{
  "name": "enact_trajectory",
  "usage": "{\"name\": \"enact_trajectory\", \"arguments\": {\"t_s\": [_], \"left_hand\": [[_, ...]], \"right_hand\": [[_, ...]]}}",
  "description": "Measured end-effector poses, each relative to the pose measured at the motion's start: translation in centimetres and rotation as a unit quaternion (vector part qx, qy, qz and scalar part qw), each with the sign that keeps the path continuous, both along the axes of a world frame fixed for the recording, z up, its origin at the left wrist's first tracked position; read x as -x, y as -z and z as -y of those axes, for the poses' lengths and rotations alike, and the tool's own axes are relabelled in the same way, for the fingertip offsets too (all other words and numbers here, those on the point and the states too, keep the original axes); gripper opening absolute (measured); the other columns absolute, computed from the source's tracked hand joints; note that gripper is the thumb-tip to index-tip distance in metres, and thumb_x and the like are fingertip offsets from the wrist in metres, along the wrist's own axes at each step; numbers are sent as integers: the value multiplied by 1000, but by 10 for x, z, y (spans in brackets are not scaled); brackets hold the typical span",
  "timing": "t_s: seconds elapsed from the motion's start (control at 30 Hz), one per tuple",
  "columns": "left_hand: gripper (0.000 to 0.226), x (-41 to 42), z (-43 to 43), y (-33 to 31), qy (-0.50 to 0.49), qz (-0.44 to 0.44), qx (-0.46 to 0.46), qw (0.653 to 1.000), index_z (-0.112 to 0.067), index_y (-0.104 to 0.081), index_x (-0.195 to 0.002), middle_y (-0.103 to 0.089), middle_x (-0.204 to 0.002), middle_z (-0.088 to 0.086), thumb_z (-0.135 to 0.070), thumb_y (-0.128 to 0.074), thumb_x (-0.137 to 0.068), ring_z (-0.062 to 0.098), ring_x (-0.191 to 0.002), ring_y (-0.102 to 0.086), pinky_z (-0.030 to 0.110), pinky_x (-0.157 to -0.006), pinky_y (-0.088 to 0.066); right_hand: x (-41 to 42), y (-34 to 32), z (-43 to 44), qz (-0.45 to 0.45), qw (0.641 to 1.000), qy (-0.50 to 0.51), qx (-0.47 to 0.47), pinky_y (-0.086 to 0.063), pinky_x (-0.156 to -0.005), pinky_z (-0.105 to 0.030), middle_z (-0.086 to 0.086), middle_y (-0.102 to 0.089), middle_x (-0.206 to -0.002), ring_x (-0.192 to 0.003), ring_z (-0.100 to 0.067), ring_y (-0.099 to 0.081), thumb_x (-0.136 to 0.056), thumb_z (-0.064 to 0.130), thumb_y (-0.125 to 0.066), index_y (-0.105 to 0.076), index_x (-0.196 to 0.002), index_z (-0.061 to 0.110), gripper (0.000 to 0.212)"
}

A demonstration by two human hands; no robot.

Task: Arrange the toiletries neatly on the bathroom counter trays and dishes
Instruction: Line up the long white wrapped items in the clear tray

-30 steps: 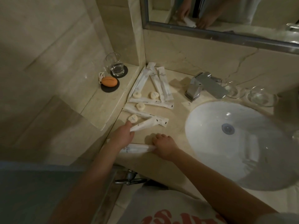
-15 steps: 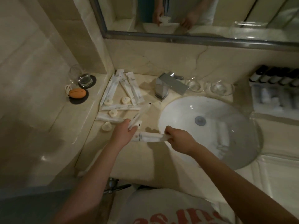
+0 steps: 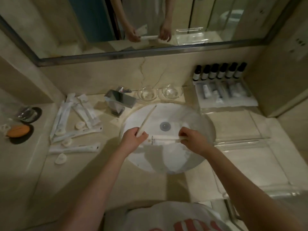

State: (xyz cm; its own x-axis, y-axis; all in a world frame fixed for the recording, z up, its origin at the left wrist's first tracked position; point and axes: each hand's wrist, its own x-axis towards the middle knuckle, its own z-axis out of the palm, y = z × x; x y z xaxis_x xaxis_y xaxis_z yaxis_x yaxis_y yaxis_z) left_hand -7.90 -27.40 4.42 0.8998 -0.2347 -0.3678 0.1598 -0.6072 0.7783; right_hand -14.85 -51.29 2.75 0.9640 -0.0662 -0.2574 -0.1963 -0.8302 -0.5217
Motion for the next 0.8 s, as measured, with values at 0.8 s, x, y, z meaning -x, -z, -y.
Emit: {"name": "enact_trajectory", "arguments": {"t_s": [0.8], "left_hand": [[18, 2, 179, 5, 88, 39, -22, 995, -7, -63, -96, -57, -81, 7, -22, -57, -89, 17, -67, -49, 20, -55, -37]], "right_hand": [[13, 28, 209, -34, 984, 84, 155, -36, -86, -38, -4, -69, -96, -92, -27, -62, -87, 51, -53, -55, -96, 19, 33]]}}
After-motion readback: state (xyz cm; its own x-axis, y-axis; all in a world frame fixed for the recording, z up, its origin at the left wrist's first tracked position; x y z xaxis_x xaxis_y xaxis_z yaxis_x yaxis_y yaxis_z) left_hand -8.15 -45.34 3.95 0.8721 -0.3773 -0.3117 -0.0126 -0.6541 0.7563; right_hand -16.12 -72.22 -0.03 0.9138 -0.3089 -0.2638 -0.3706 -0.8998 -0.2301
